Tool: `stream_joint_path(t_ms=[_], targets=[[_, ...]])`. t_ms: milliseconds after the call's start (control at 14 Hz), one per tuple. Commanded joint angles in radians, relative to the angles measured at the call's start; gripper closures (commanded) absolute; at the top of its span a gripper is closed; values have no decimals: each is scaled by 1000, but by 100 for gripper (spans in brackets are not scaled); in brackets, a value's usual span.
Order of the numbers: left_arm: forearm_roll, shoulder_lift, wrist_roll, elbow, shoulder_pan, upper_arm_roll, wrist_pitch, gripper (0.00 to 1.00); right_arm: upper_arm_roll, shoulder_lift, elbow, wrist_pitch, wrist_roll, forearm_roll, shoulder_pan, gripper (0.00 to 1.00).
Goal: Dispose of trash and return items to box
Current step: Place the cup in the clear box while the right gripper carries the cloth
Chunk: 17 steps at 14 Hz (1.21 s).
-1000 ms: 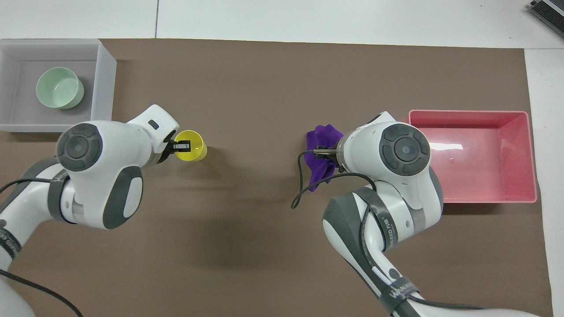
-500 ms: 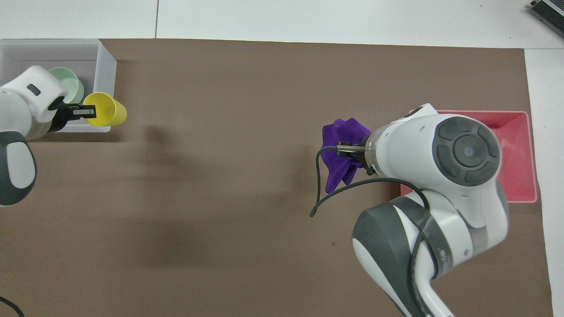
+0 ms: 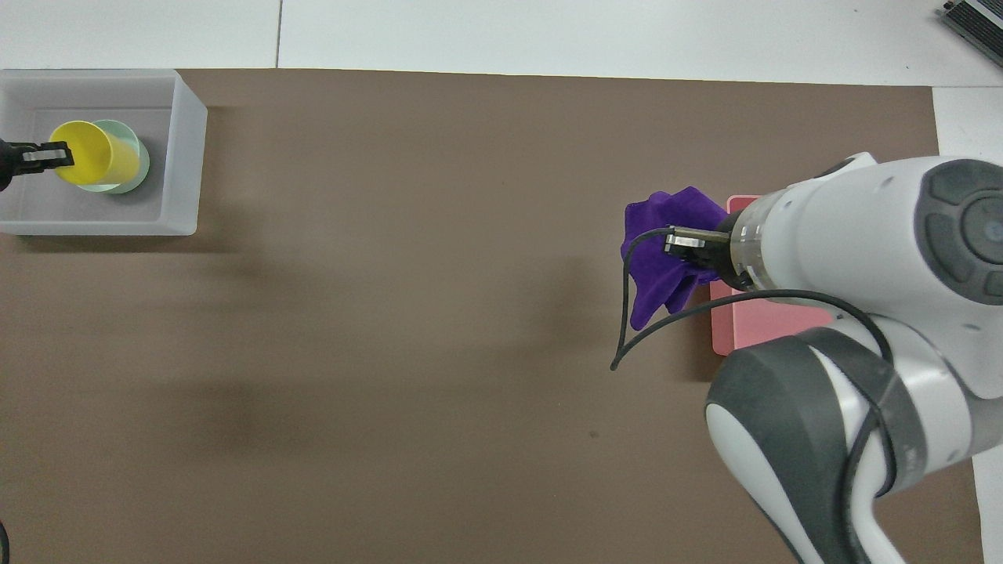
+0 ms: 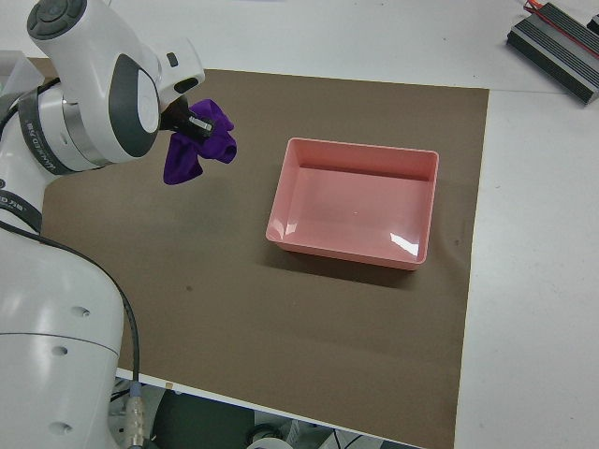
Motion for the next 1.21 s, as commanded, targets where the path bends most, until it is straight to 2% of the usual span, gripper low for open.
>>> stream_joint_path(t_ms=[0,286,429,643,929,1000,1143], targets=[[6,155,75,226,49,-17,-123,100,8,-31,-1,-42,-124,-13,-93,100],[-1,284,112,292,71,-23,-64,100,8,-38,-16,-54,-294,0,-209,100],[-36,315,110,291,74,-24,-19,100,7,-44,-42,-42,-385,0,-269,100],[-46,330,127,279,81,-21,-11,100,7,-26,-103,26,-485,0,-349,100],[-49,321,129,246,74,-24,-14,100,7,61,-119,93,-497,0,-389,100],[-52,321,129,243,69,-24,-14,91,7,92,-119,124,-514,-1,-403,100],[-61,319,129,242,67,-24,-17,65,8,136,-120,165,-539,0,-417,100]])
